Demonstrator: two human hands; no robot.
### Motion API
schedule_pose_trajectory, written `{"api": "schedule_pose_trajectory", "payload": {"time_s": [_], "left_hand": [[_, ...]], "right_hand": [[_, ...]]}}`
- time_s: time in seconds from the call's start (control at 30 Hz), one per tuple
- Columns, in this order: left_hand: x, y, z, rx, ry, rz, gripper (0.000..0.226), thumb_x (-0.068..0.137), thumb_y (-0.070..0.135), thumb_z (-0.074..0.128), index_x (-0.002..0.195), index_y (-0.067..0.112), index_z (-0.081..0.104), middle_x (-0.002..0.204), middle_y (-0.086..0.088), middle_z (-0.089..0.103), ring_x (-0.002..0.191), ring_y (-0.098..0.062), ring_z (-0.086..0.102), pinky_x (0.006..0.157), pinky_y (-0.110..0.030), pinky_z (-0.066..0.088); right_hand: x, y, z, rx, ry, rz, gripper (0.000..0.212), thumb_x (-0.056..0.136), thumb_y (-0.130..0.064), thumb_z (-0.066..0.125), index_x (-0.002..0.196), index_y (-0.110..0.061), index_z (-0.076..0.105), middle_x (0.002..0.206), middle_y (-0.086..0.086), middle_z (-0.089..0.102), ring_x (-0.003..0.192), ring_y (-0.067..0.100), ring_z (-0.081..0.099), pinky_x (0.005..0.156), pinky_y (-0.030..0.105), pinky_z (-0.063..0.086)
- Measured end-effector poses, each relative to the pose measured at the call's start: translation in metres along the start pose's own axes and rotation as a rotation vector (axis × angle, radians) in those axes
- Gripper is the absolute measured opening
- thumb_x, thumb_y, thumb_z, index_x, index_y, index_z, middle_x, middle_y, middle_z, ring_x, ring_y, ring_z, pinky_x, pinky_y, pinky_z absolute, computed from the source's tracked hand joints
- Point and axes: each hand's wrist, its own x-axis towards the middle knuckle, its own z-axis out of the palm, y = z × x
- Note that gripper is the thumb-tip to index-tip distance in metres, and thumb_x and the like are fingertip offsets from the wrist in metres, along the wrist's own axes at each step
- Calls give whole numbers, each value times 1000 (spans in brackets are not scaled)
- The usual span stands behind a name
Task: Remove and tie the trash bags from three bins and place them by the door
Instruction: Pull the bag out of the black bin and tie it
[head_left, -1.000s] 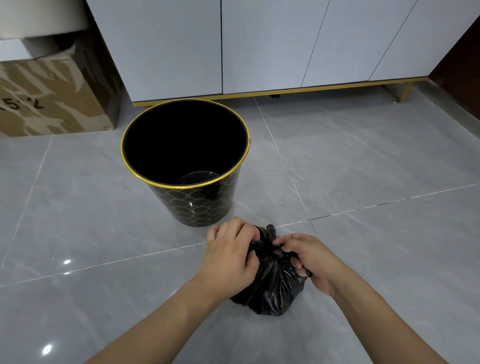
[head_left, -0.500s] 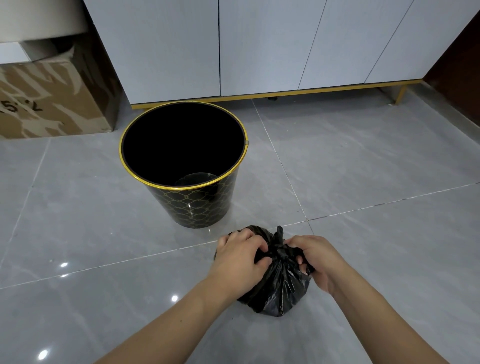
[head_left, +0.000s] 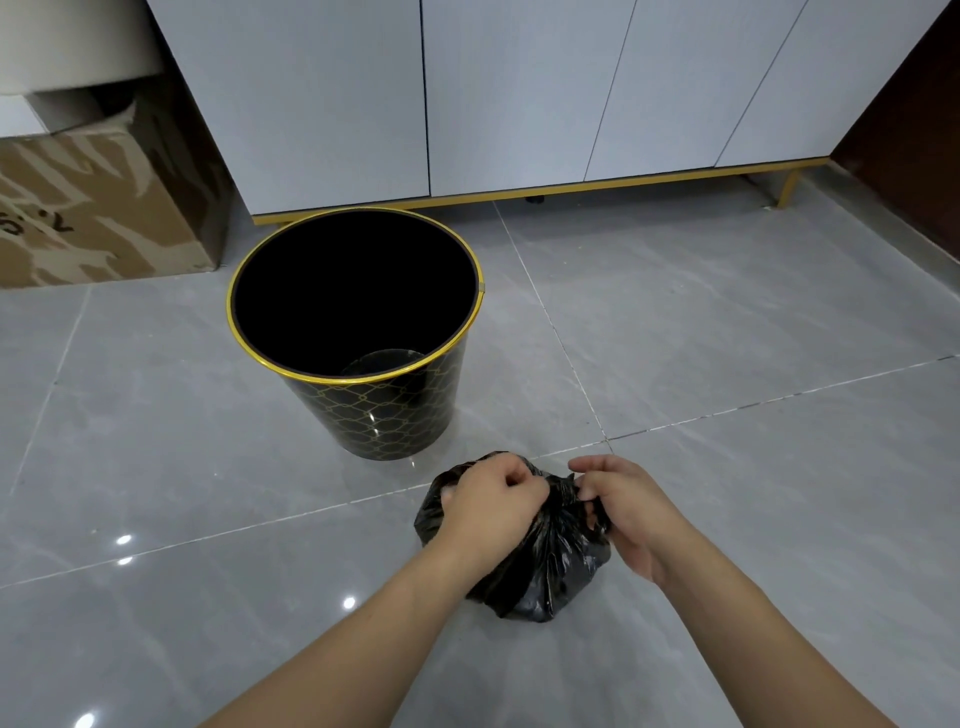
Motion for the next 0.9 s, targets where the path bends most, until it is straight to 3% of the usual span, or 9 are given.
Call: {"api": "schedule_pose_trajectory", "payload": {"time_s": [0.13,0.23,0.33,0.4,0.53,0.63,0.7,0.8,0.9], "left_hand": [[2,15,-11,-487,-65,-241,6,79,14,55,80,9,59,75,-9,56,67,-21,52,65,-31,42],[8,14,-16,-553,-65,-281,10,78,8,55,84,4,60,69,-11,60,67,-23,56,69,-32,45],[12,13,-20,-484,-79,-324,6,79,4,55,75,6,58,51,-5,55,50,-17,52,60,-25,45],[10,15,-26,-322,-127,-328,6,82,4,56,76,6,59,54,-6,53,47,-16,49,51,-19,44],[9,13,-36,66,-210,-261,24,77,6,56,58,12,43,54,-4,40,49,-21,38,50,-24,31],[13,8,-39,125,-211,-213,33,87,8,49,58,15,37,56,0,37,52,-17,36,48,-28,30],[16,4,-41,103,-190,-192,34,95,11,42,62,16,41,65,2,42,61,-16,43,52,-23,37],[11,-4,-44,54,-161,-162,32,97,17,40,65,13,44,72,-1,49,76,-25,52,70,-33,45],[2,-8,-44,28,-254,-122,37,91,46,48,86,11,58,98,-10,68,97,-27,64,92,-40,49]], "right_hand": [[-1,-3,4,-7,-43,-44,31,84,9,44,105,-8,60,70,8,52,59,17,49,54,29,42],[-2,-2,7,-33,-56,-87,30,85,10,45,102,-10,60,72,7,53,60,16,50,55,28,43],[-1,1,7,-151,-26,-168,31,85,11,46,100,-11,61,82,4,57,68,14,54,63,25,46],[1,4,5,-384,32,-306,29,87,7,48,98,-16,63,90,0,58,75,9,55,69,20,44],[0,11,4,-805,36,-611,26,92,-2,49,94,-23,64,95,-10,51,85,-3,49,77,1,33],[3,15,2,-921,44,-690,25,94,-5,48,103,-16,69,96,-8,51,90,4,49,82,6,31],[4,16,1,-949,42,-708,26,95,-8,48,105,-16,70,96,-8,51,92,6,50,85,10,32],[3,14,4,-945,43,-723,26,97,-11,48,106,-18,71,97,-6,55,95,8,53,86,11,33],[3,13,4,-936,61,-726,25,97,-12,48,106,-17,71,99,-1,59,96,11,55,85,12,34]]}}
